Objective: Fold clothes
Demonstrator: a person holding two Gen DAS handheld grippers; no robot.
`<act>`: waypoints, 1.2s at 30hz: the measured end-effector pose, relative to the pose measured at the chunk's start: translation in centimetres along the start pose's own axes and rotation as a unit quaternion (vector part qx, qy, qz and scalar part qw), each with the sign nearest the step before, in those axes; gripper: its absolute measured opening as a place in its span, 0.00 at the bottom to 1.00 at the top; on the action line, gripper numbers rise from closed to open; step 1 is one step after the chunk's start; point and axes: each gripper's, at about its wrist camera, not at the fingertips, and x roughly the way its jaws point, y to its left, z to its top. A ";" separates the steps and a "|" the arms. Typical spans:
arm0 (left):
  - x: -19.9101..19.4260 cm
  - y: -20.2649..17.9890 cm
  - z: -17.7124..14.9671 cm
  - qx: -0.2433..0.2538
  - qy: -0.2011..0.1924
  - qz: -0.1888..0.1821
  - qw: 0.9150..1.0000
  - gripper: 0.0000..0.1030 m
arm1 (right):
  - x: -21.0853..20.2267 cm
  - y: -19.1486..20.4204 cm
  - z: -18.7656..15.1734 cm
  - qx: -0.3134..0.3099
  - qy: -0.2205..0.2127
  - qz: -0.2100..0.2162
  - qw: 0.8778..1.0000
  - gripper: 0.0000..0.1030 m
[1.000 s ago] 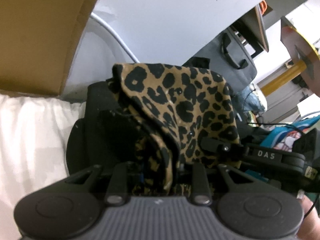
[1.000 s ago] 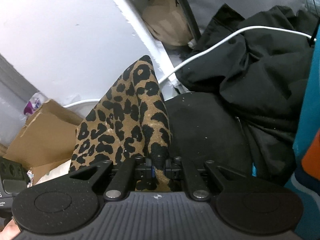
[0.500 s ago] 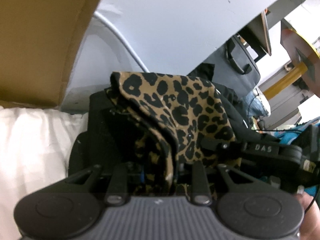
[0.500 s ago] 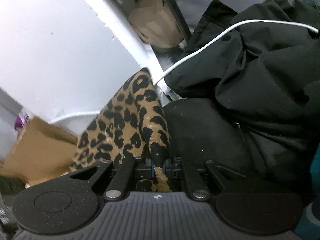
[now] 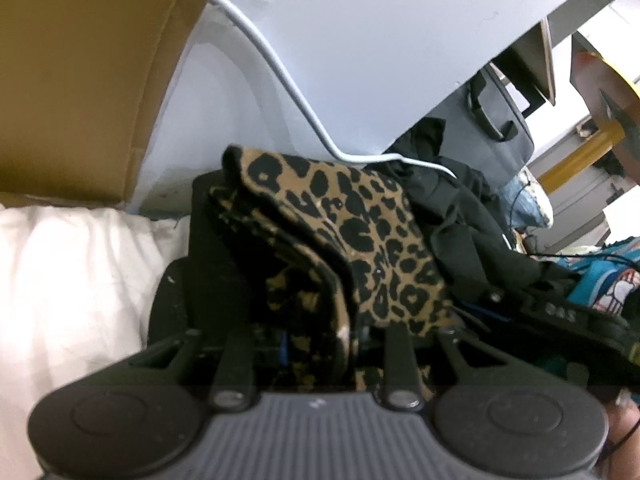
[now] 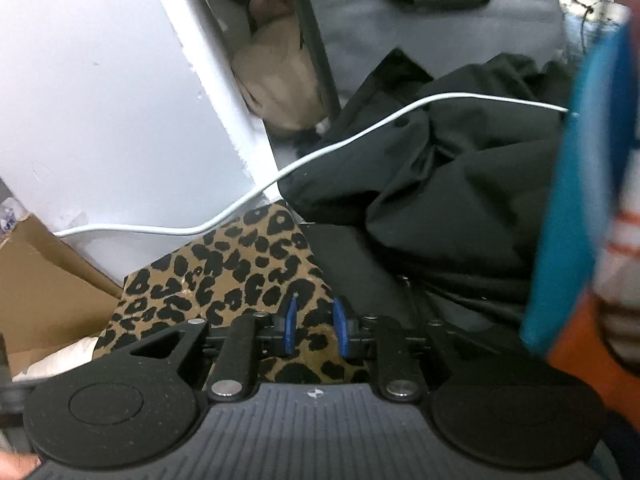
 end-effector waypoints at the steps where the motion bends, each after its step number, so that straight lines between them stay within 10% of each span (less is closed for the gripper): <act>1: 0.0 0.0 -0.1 0.003 0.000 0.002 1.000 0.31 | -0.4 0.0 -0.1 -0.005 -0.005 -0.005 1.000 0.21; 9: -2.7 -1.2 0.9 0.081 0.021 0.057 0.995 0.49 | -3.0 1.2 -1.8 -0.054 -0.062 -0.036 0.996 0.24; 21: -6.4 -5.1 1.9 0.186 -0.015 0.066 0.980 0.28 | -1.8 4.8 -5.0 -0.056 -0.037 0.040 0.997 0.24; 36: -1.5 -3.3 0.0 0.169 0.026 0.101 0.980 0.20 | -0.7 7.6 -7.6 -0.101 -0.005 0.053 0.993 0.42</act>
